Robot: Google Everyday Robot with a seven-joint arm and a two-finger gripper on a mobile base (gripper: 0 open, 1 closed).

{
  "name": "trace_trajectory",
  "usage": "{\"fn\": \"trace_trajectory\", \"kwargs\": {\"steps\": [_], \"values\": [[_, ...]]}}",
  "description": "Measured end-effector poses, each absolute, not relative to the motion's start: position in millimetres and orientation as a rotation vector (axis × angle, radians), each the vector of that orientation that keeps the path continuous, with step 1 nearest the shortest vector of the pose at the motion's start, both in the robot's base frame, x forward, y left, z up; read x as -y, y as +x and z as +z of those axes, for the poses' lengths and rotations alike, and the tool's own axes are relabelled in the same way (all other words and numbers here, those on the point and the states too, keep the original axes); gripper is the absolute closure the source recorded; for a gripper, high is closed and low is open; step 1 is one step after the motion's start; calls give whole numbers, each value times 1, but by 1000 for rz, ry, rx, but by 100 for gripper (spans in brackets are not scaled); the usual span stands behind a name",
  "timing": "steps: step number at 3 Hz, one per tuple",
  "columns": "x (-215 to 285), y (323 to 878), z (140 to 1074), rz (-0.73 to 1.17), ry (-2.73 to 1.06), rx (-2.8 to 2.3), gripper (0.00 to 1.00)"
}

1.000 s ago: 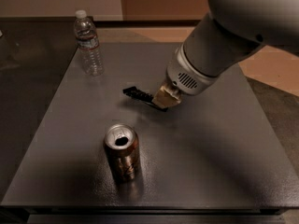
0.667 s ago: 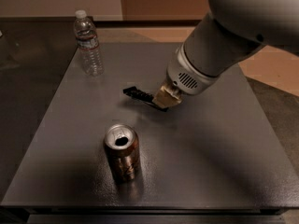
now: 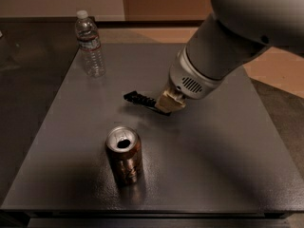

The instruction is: Move rxbar chocolate near orange can

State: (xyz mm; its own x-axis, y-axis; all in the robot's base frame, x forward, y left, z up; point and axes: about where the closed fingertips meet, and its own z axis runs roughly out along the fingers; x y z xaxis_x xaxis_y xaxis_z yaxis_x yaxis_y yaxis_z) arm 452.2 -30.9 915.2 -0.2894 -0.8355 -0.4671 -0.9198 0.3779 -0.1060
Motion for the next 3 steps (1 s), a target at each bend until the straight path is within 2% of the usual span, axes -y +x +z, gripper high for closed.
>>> {"fn": "trace_trajectory", "kwargs": {"steps": [1, 2, 3], "values": [[31, 452, 915, 253, -1514, -2195, 100], [43, 405, 895, 216, -1620, -2136, 100], [43, 393, 873, 253, -1630, -2127, 11]]}}
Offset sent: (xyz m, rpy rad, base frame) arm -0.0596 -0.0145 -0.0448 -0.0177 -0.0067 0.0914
